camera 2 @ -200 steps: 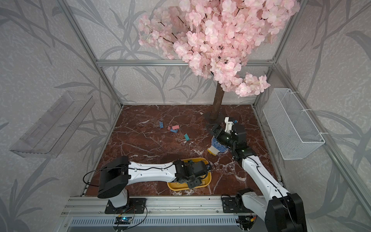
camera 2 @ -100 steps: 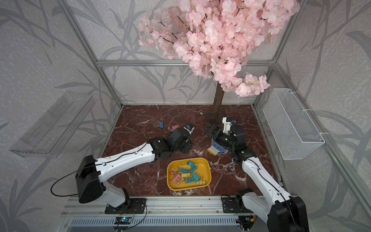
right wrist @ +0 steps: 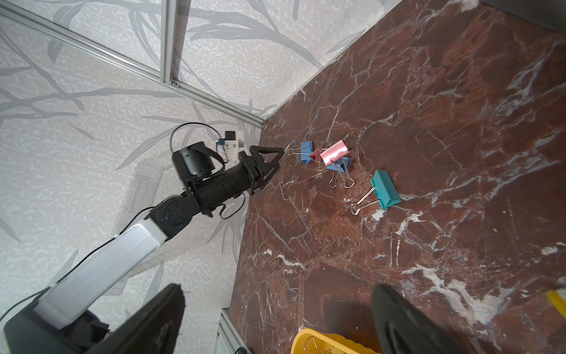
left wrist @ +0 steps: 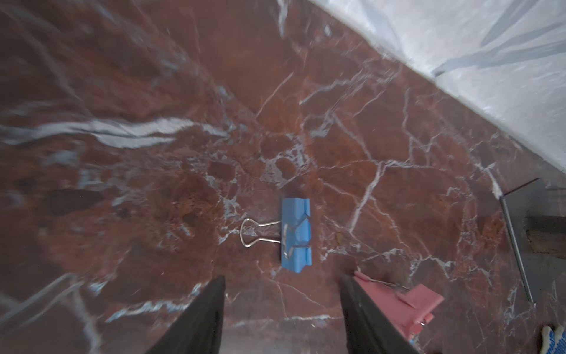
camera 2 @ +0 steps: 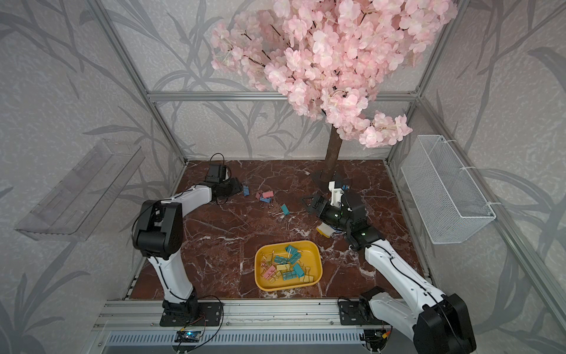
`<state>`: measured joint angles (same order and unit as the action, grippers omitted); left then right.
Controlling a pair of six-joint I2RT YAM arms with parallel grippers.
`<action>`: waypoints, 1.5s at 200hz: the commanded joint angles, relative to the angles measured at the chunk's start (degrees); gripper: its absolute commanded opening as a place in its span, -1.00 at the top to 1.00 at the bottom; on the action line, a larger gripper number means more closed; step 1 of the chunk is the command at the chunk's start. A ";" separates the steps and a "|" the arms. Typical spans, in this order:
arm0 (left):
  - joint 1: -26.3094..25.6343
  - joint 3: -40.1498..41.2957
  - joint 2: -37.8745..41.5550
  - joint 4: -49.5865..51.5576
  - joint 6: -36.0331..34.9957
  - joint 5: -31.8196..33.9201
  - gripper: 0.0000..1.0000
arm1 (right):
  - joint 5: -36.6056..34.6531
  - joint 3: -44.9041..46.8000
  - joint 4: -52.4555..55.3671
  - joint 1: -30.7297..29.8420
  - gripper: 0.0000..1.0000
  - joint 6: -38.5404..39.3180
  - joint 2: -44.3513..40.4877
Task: Put the binder clips in the storage box
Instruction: Pick up the binder clip at the center of the board.
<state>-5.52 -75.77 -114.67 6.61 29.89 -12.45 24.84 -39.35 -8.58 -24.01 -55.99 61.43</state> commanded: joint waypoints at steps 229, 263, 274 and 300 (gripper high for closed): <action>-5.52 9.65 23.43 -1.20 -3.33 -12.27 1.00 | -3.10 -3.89 -3.56 -5.19 -0.98 6.10 10.22; -16.67 12.27 33.70 2.77 -5.97 -6.77 1.00 | -3.88 -3.54 -3.26 -2.60 -0.98 6.95 9.46; -21.08 12.23 36.22 4.83 -7.49 -4.38 1.00 | -3.76 -3.71 -2.88 -1.22 -0.98 7.45 9.24; -32.62 12.49 39.87 10.10 -11.83 1.16 1.00 | -2.83 -3.47 -2.50 2.52 -0.98 7.35 8.41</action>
<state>-30.70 -64.31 -77.65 9.91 23.44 -17.85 22.31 -41.43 -11.57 -24.14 -49.80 71.72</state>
